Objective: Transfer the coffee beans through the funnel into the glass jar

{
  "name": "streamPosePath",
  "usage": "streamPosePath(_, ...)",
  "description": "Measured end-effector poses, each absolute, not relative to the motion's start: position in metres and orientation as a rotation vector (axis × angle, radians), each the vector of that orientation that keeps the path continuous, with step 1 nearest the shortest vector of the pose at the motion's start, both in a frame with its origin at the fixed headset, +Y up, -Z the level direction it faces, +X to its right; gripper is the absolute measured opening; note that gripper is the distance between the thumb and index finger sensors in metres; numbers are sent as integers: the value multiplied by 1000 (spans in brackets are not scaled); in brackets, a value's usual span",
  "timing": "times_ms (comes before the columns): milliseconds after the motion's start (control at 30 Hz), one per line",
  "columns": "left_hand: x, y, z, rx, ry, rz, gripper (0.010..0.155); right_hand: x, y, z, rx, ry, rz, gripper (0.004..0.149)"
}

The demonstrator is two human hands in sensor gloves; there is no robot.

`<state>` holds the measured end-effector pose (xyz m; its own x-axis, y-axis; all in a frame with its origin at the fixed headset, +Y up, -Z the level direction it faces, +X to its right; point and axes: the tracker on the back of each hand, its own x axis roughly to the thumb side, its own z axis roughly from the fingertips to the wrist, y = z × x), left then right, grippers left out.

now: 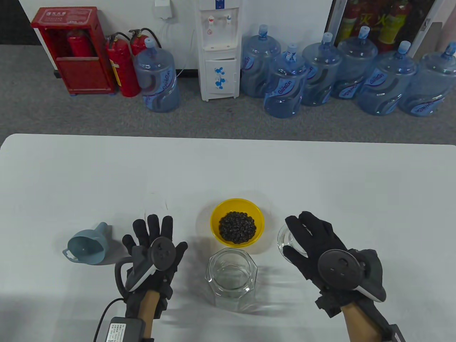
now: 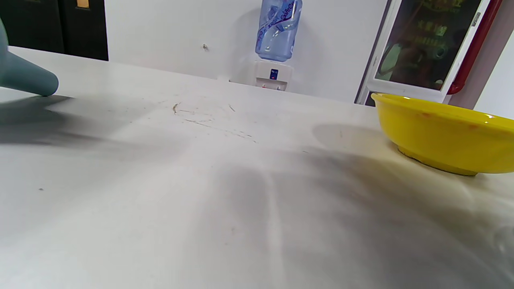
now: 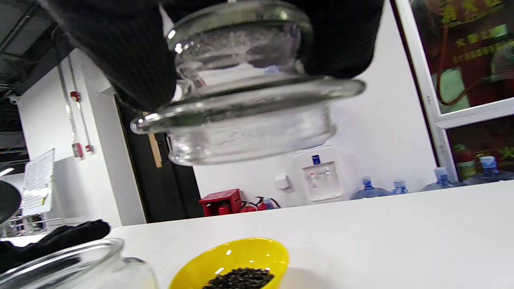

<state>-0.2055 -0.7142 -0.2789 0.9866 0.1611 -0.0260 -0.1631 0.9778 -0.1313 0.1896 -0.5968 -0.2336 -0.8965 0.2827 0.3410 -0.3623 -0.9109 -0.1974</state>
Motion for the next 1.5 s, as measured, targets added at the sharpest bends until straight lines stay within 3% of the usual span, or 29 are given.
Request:
streamPosePath(433, -206, -715, -279, -147, 28, 159, 75, 245, -628, -253, 193, -389, 2863, 70)
streamPosePath(900, -207, -716, -279, -160, 35, 155, 74, 290, -671, -264, -46, -262, 2916, 71)
streamPosePath(1500, -208, -717, -280, -166, 42, 148, 75, 316, -717, -270, -259, -63, 2901, 74)
